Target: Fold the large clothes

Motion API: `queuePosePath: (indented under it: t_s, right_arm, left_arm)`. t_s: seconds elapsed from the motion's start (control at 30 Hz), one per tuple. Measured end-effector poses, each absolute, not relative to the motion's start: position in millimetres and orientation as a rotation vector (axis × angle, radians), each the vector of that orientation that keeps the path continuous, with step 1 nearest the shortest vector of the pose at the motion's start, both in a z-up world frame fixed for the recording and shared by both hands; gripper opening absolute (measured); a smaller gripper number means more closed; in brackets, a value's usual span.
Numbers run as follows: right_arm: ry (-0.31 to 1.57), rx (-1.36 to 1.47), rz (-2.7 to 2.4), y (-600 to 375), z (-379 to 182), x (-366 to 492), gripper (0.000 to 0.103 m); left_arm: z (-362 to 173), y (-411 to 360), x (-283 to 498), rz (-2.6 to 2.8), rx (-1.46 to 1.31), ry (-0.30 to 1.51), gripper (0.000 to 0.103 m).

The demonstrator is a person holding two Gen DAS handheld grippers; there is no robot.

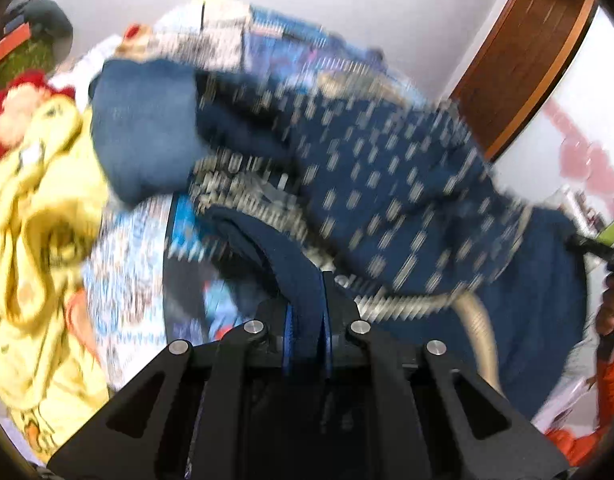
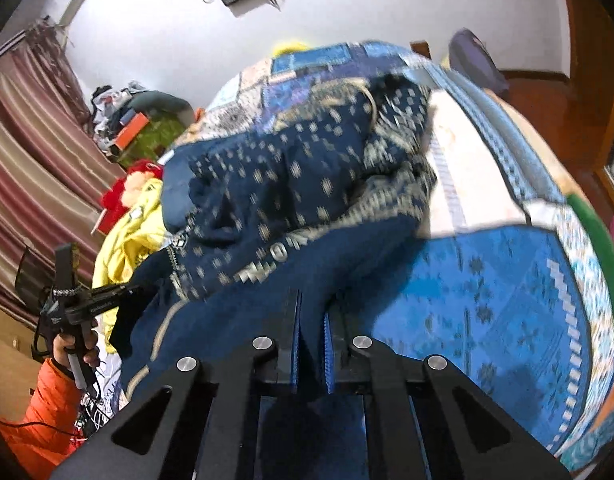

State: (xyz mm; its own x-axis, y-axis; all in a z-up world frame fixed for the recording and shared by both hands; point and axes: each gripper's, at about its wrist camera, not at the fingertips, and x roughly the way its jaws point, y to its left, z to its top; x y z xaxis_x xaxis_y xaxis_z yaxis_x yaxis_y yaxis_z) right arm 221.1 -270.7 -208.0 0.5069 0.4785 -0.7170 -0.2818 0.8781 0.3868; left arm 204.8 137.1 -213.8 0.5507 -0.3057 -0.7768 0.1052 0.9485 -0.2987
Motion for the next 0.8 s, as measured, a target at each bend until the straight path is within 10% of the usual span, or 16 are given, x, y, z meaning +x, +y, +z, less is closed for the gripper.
queuePosePath:
  t_s: [0.3,0.8]
  right_arm:
    - [0.834,0.169,0.443,-266.2,-177.9,270.8,0.006]
    - [0.928,-0.166,0.228,-249.9,-252.8,348.0,0.008]
  left_arm:
    - [-151.6,146.4,253.7,-0.249,-0.278,0.774,0.010]
    - [-295.3,167.6,301.0,-0.002,-0.199,1.042,0.013]
